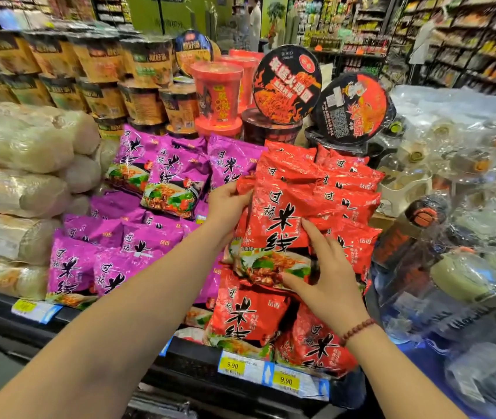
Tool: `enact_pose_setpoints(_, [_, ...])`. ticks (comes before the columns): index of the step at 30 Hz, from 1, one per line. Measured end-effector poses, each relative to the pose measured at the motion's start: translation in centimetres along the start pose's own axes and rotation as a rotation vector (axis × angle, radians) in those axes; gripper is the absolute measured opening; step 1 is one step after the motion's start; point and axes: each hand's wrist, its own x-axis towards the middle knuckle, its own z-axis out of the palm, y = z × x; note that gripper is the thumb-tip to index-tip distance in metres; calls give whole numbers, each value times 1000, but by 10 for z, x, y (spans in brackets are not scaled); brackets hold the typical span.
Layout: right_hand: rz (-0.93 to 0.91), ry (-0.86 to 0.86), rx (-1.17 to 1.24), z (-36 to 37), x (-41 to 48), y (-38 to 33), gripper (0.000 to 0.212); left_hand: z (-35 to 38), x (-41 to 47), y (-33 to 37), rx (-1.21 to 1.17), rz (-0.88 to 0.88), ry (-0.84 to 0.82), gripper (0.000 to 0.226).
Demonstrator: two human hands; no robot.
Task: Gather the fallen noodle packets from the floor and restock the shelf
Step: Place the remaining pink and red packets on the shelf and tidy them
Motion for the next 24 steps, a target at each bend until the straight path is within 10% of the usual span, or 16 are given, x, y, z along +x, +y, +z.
enact_pose_setpoints(11, [47,-62,-269,20,8,8,91,24,44,4,-61,61,-66,13])
enact_pose_setpoints(15, [60,-26,-353,22,7,6,90,3,25,7,-29,250,86,44])
enact_pose_setpoints(19, [-54,206,-646,18,9,6,92,-35,-9,-19,597,680,-220,69])
enact_pose_setpoints(24, [-131,66,-759,11,26,8,121,-35,-25,-28,684,418,-508,96])
